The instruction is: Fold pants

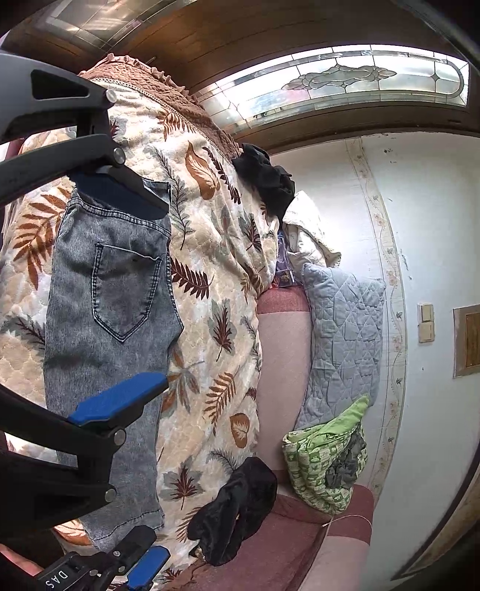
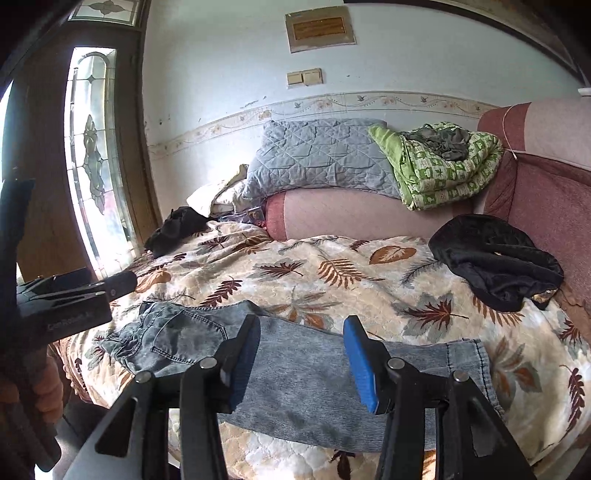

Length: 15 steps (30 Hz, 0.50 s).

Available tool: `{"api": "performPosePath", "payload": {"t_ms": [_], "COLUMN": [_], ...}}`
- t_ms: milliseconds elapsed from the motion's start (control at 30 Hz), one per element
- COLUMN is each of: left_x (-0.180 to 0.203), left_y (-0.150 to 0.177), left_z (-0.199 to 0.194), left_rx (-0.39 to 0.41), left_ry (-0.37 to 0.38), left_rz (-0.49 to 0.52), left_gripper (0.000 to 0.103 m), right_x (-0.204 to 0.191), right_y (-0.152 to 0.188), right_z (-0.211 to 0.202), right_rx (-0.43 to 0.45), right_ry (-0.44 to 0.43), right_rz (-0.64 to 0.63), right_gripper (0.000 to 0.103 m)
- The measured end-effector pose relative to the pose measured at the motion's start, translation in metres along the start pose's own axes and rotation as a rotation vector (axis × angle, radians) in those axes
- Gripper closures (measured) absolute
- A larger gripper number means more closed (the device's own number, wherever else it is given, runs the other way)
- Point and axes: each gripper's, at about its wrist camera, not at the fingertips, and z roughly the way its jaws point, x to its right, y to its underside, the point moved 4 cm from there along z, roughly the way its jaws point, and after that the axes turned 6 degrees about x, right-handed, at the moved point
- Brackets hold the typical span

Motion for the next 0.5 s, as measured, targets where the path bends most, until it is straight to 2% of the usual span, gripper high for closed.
{"api": "performPosePath", "payload": {"t_ms": [200, 500], "left_x": [0.000, 0.000], "left_y": [-0.006, -0.018], "left_z": [-0.005, -0.018], "left_rx": [-0.010, -0.013], "left_ry": [0.008, 0.026], "left_rz": [0.001, -0.038], "left_gripper": [0.018, 0.018], "right_x": [-0.004, 0.004], "right_y": [-0.001, -0.014], "right_z": [-0.002, -0.019], "right_rx": [0.001, 0.058], "right_ry": [0.001, 0.032], "right_rz": [-0.023, -0.040], "right_gripper": [0.052, 0.050]}}
